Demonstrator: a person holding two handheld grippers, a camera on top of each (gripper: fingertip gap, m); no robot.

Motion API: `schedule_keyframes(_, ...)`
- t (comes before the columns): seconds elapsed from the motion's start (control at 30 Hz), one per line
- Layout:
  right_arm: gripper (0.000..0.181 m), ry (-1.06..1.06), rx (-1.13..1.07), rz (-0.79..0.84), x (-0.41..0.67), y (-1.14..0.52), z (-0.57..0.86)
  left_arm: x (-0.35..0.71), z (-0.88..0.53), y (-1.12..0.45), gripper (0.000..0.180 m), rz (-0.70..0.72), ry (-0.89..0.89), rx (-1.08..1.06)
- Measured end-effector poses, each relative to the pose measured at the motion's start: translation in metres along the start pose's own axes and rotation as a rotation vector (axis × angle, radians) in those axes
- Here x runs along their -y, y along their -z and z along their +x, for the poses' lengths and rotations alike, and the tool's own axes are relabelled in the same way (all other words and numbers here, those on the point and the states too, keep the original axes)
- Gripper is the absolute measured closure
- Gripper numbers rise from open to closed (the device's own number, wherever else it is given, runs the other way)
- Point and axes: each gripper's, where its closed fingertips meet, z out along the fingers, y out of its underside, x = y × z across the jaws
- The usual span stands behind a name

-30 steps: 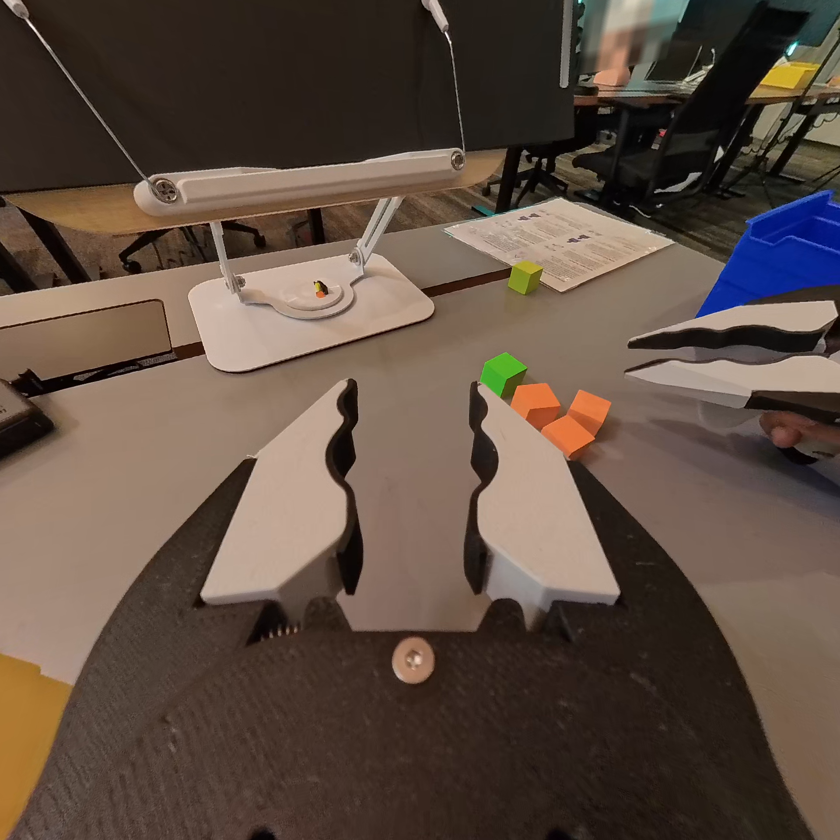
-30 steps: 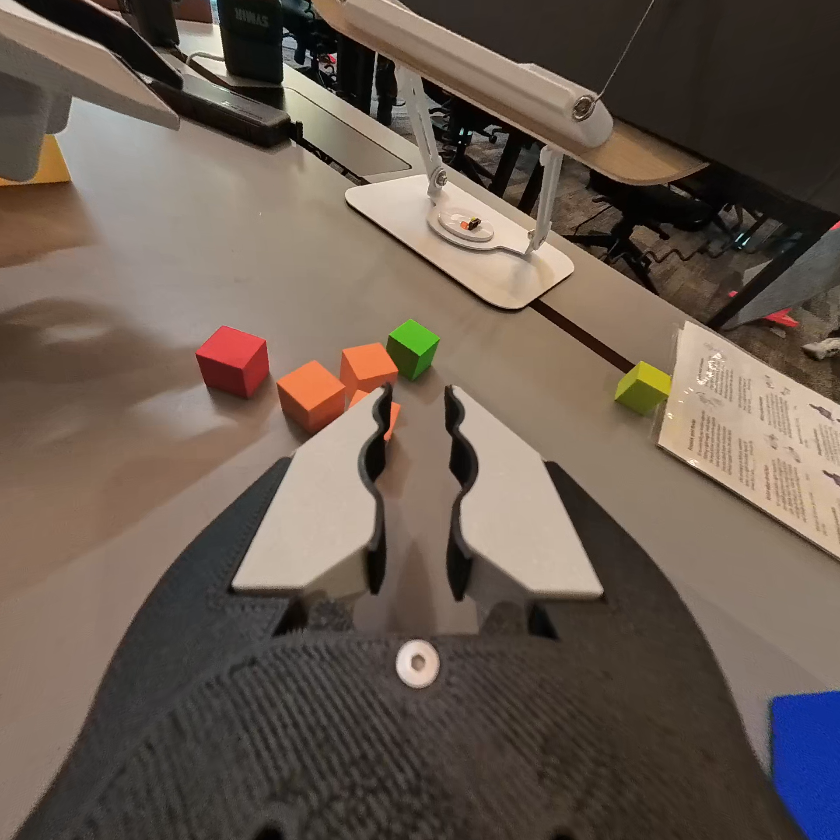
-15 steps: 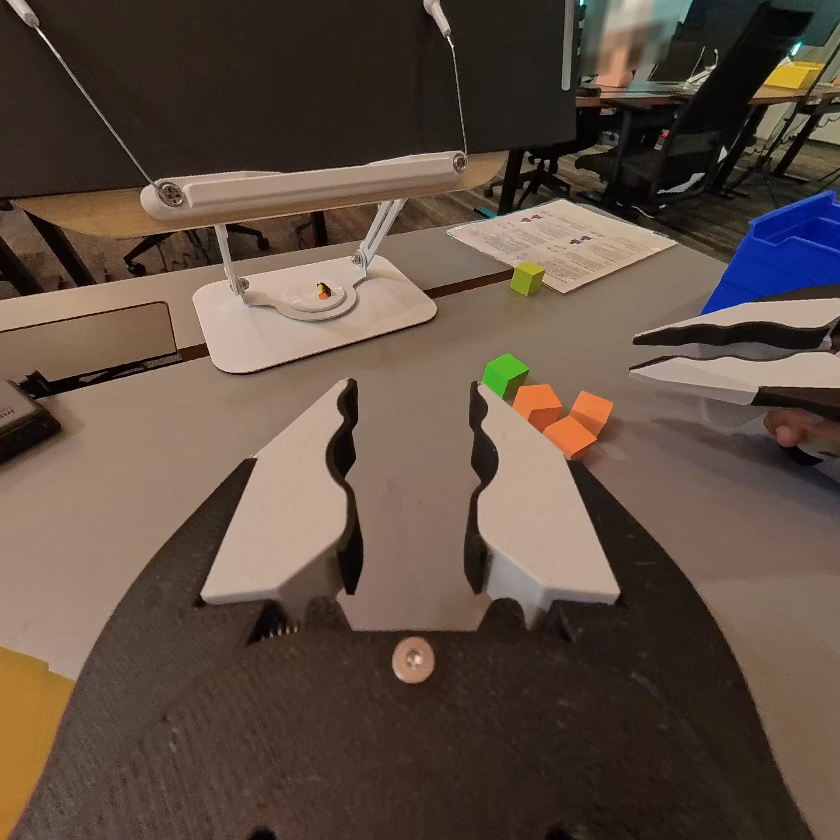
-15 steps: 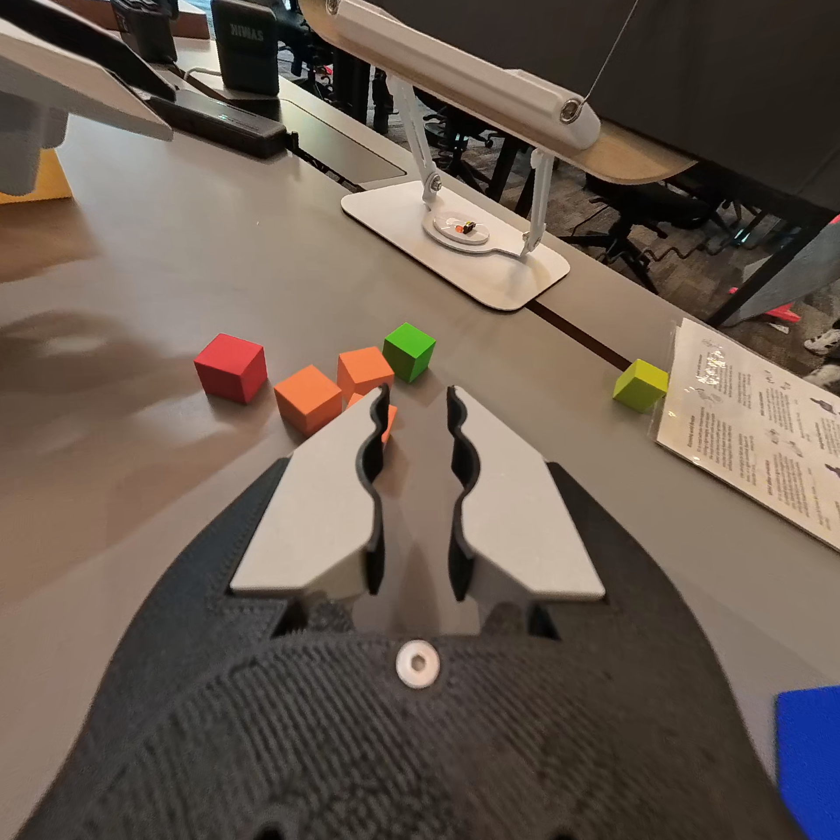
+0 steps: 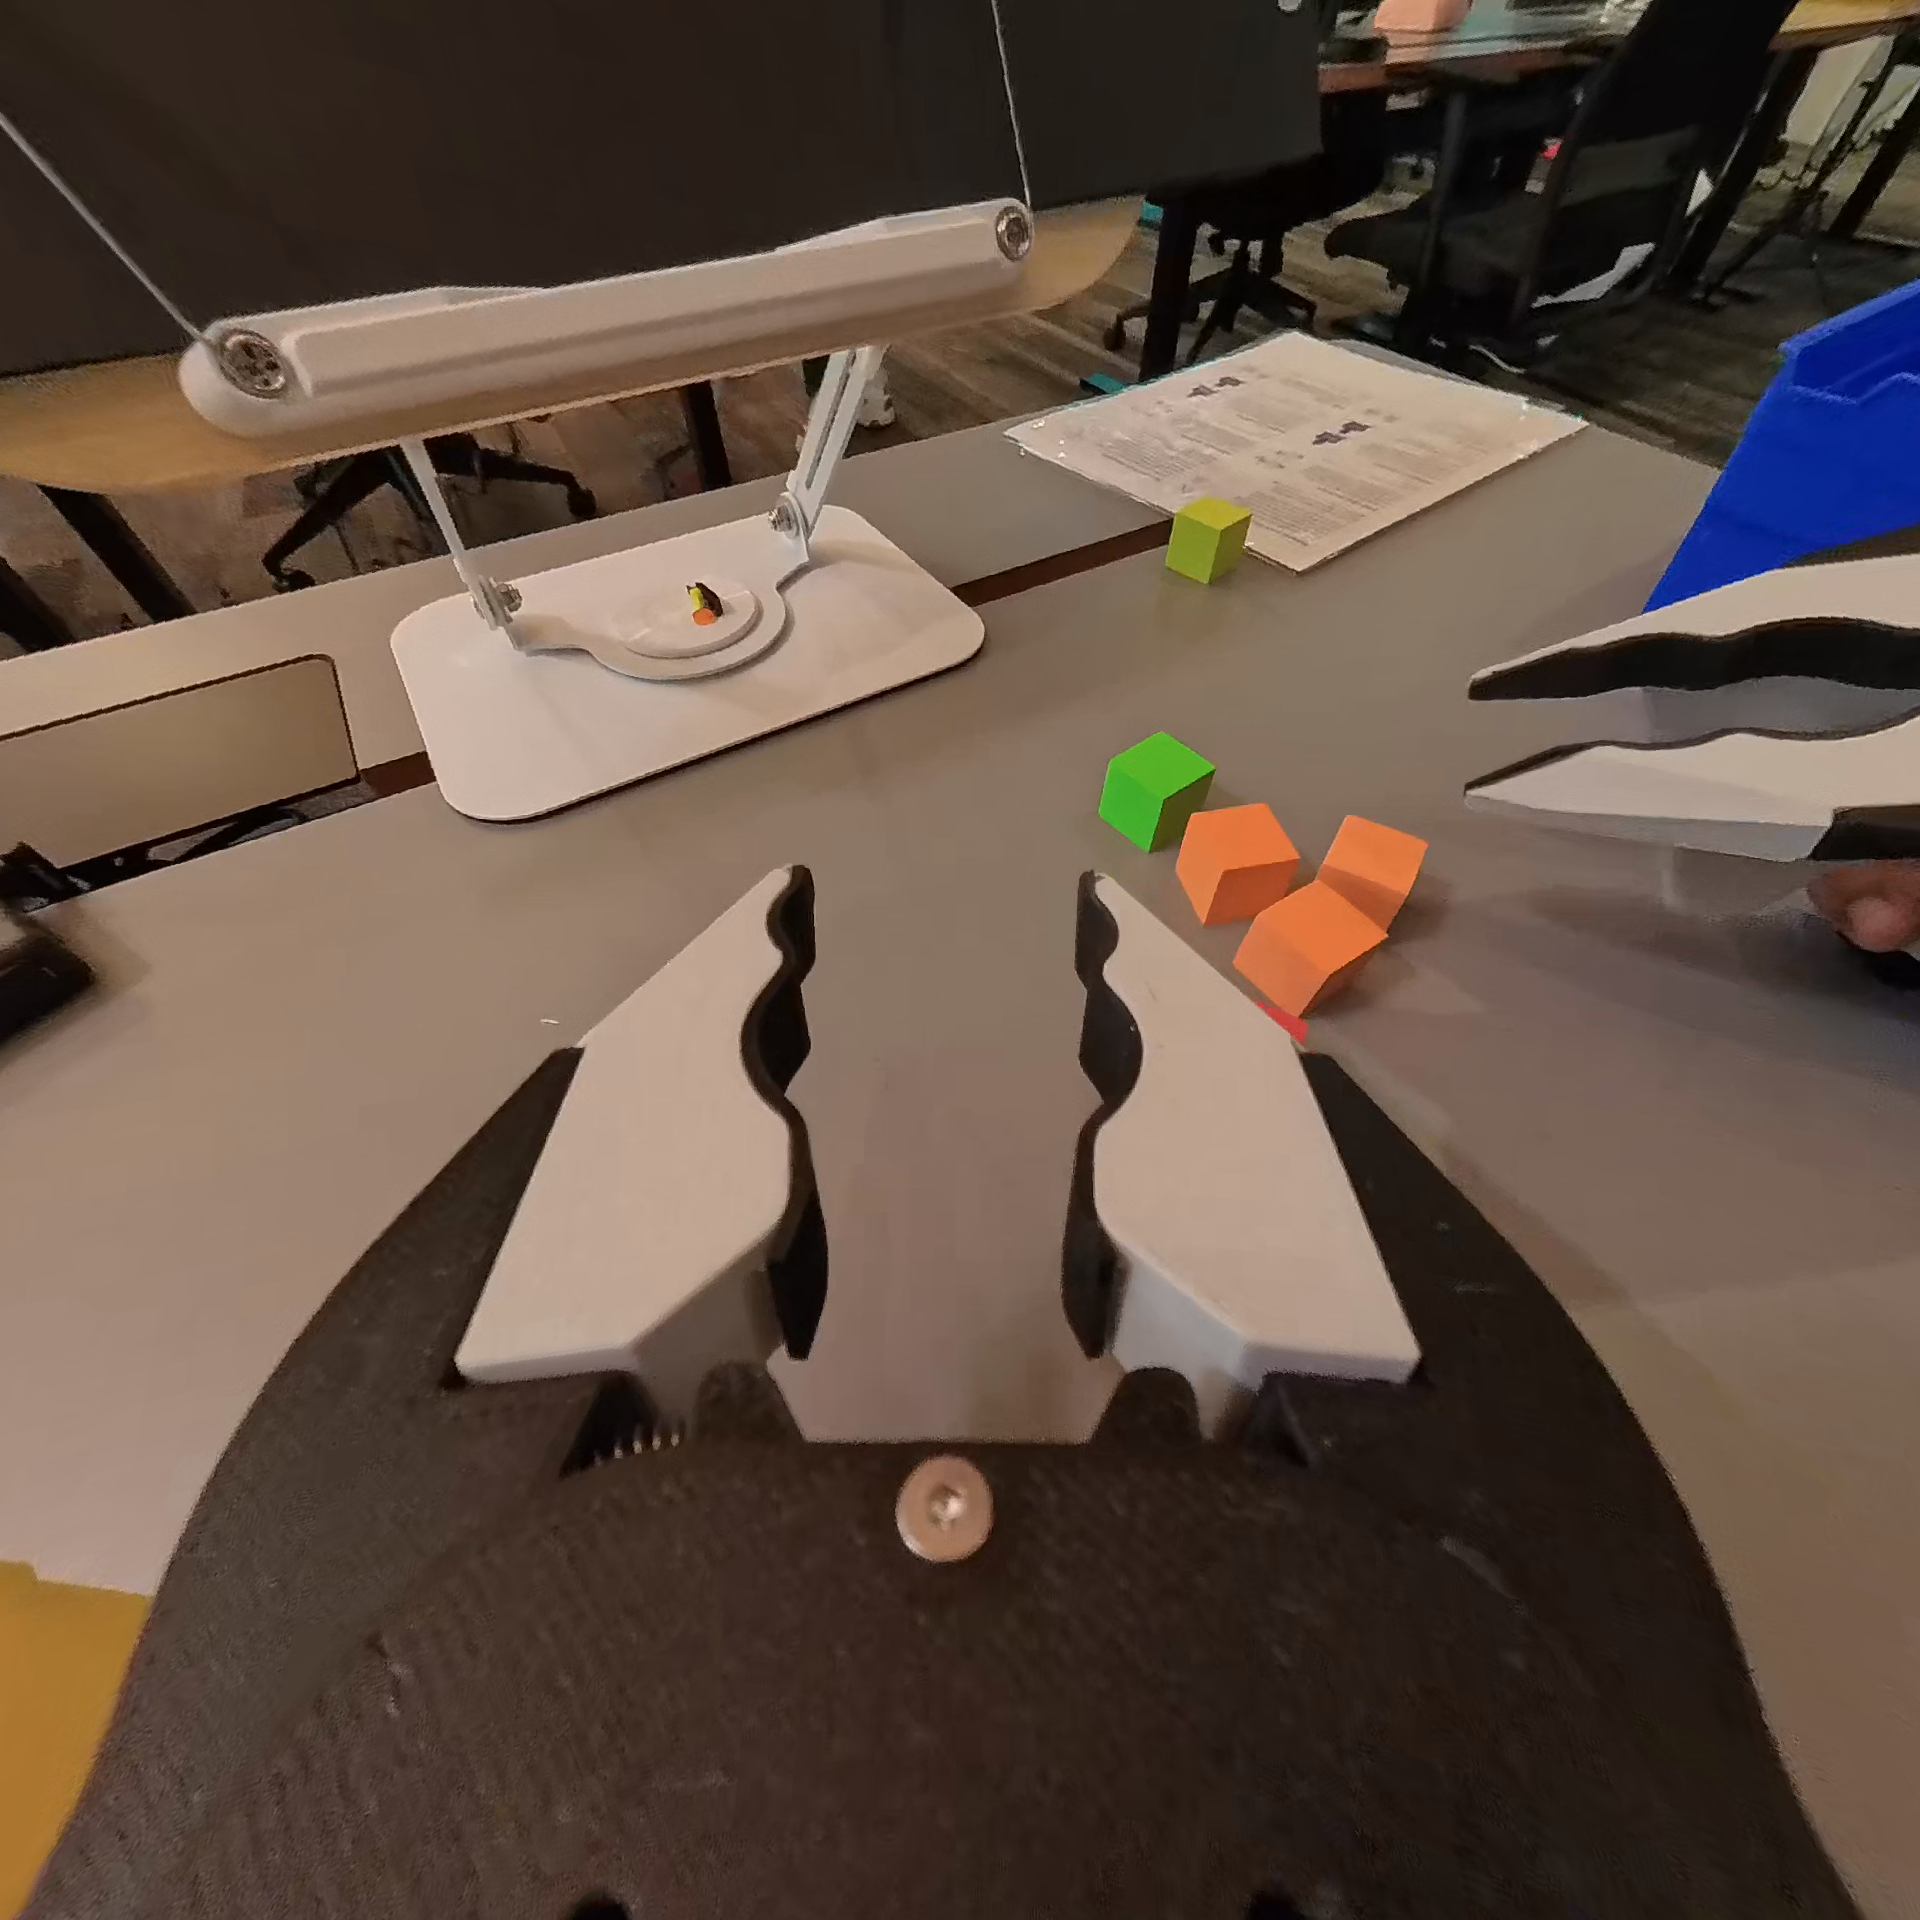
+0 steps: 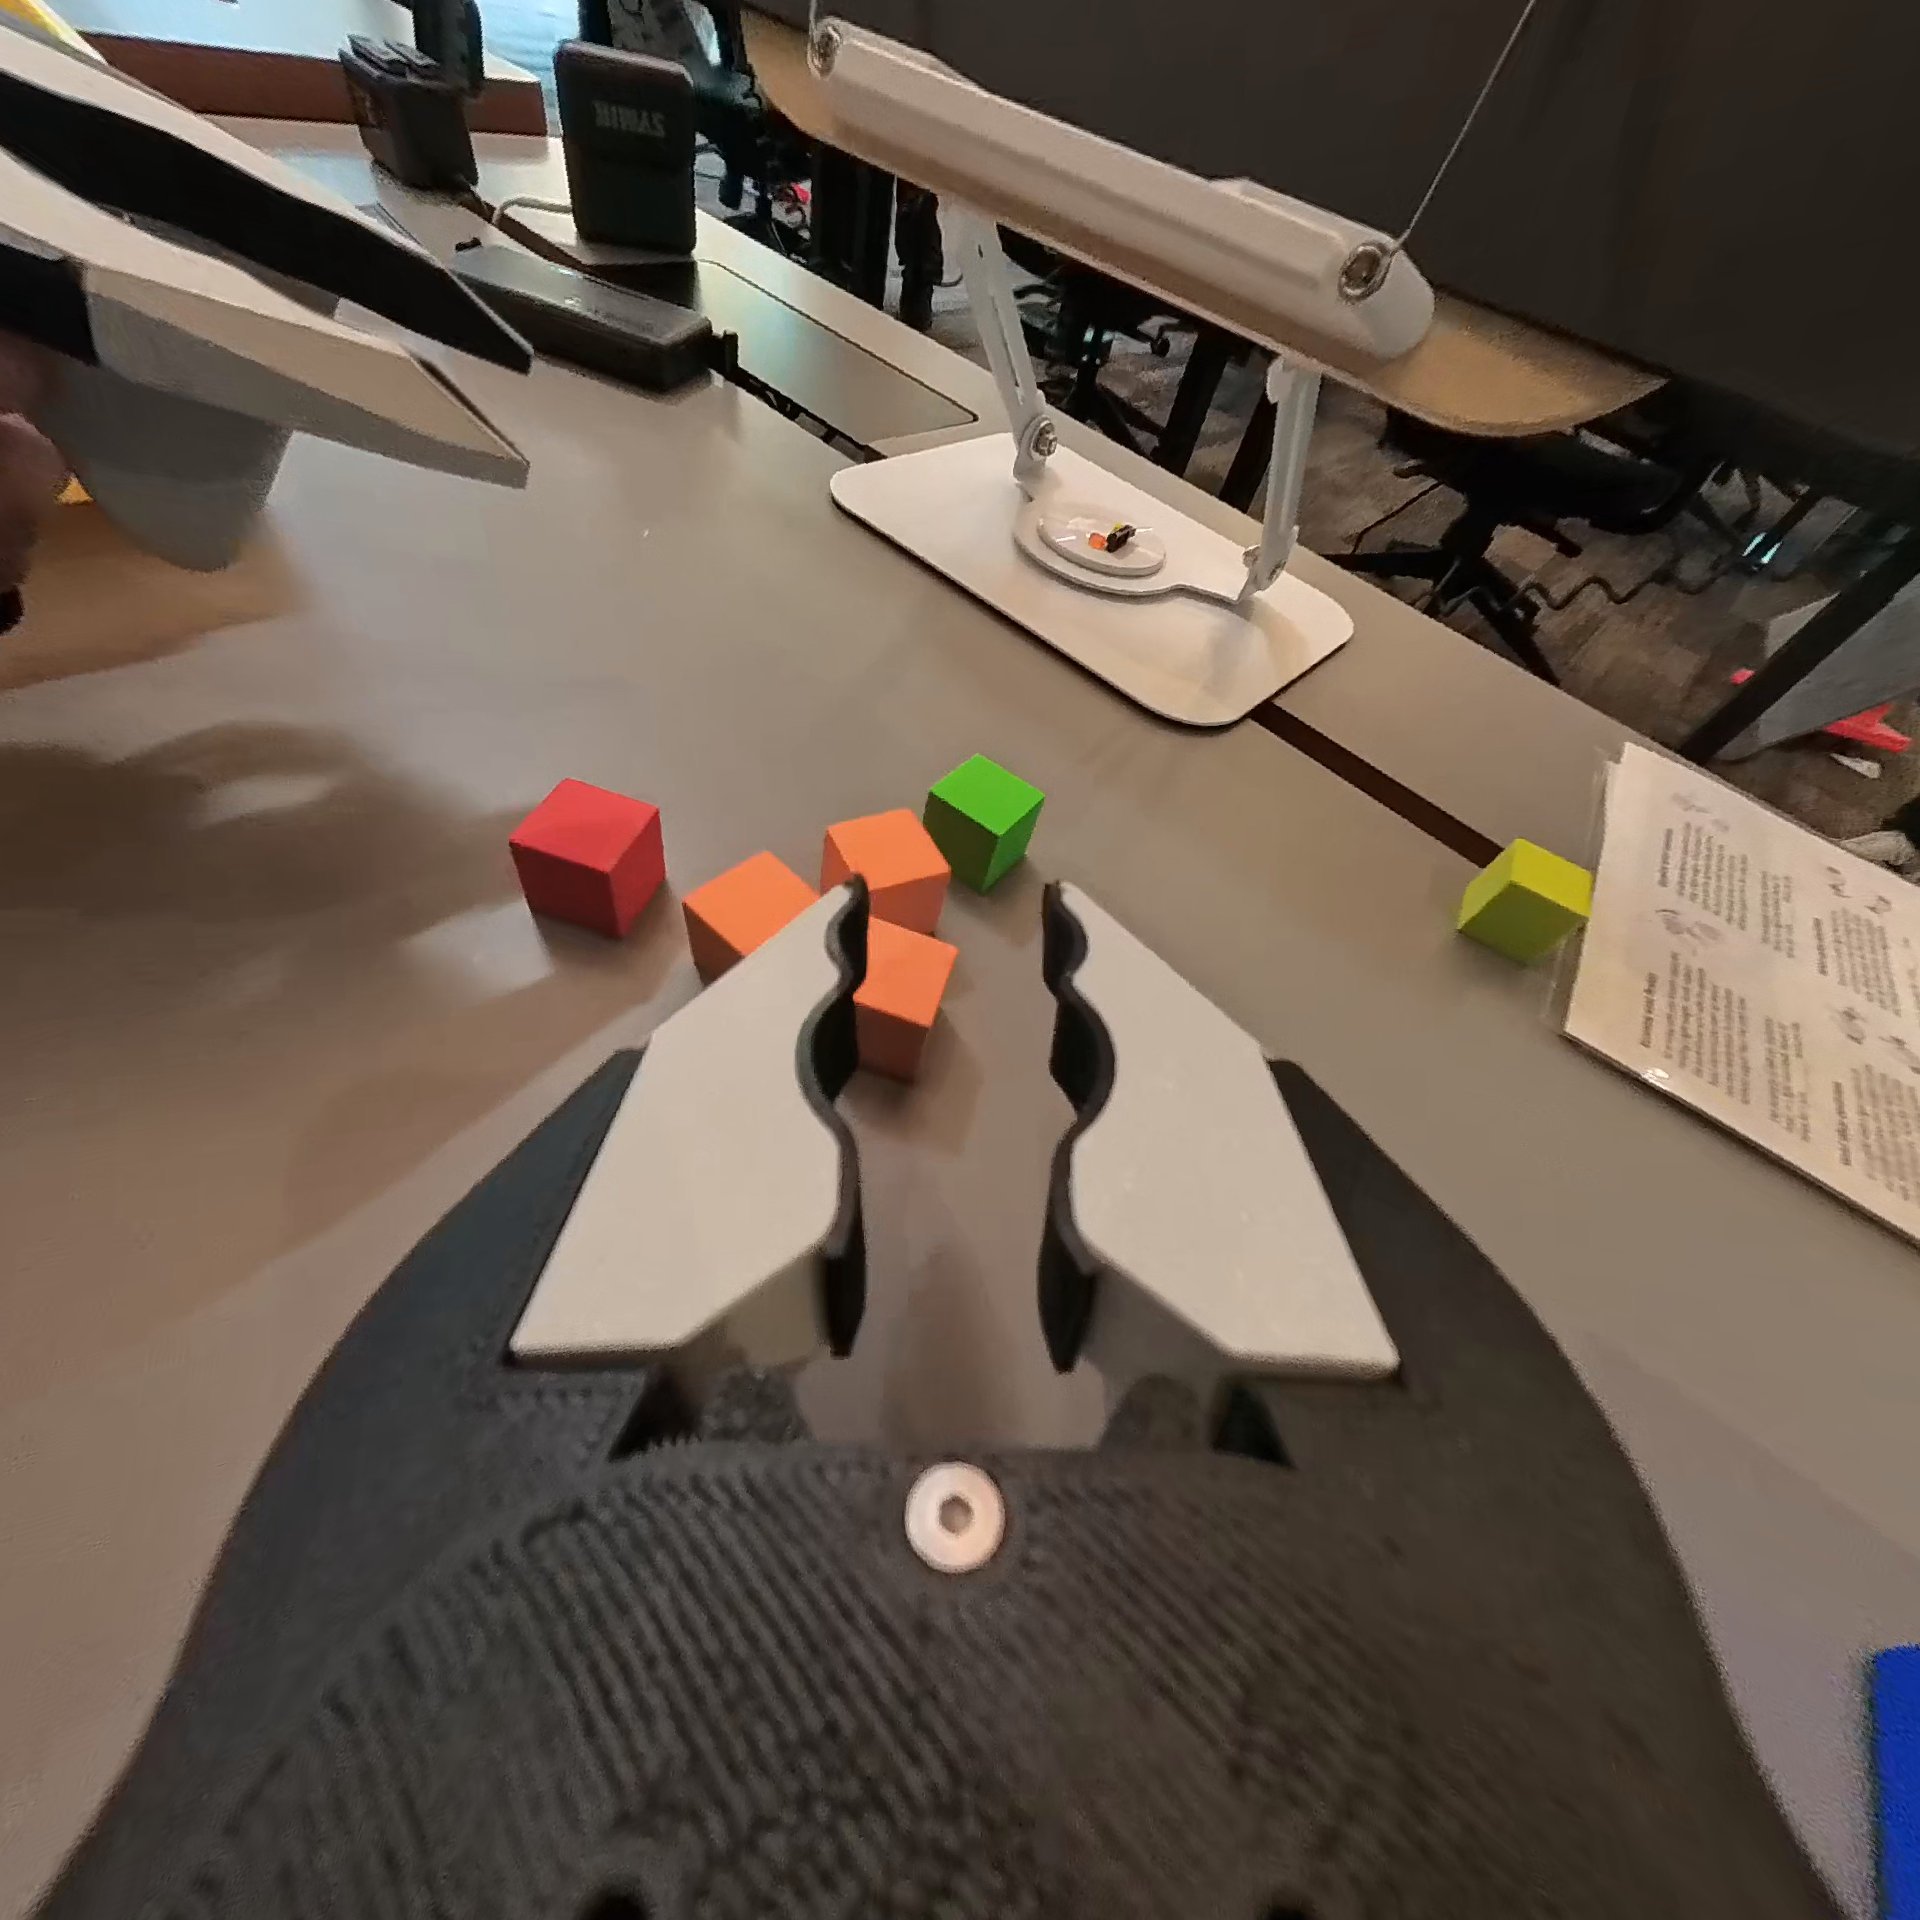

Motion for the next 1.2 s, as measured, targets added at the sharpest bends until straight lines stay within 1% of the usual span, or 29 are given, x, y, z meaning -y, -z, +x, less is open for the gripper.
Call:
schedule_keyframes(0.37,0.146,-0.097,0.008,0.031,0.002,0.003,0.01,-0.003,0.01,-0.004,0.13,-0.017,-0.028,-0.018)
schedule_keyframes(0.67,0.146,-0.089,0.005,0.03,0.002,0.003,0.01,-0.003,0.019,-0.006,0.13,-0.026,-0.084,-0.015)
schedule_keyframes(0.97,0.145,-0.033,-0.015,-0.004,-0.001,-0.002,0.006,-0.019,0.031,-0.014,0.127,-0.1,-0.124,-0.033)
schedule_keyframes(1.1,0.144,-0.028,-0.012,-0.053,-0.007,-0.007,0.004,-0.03,0.031,-0.02,0.126,-0.138,-0.135,-0.031)
schedule_keyframes(1.2,0.143,-0.03,-0.001,-0.08,-0.011,-0.01,0.003,-0.033,0.027,-0.022,0.126,-0.138,-0.132,-0.016)
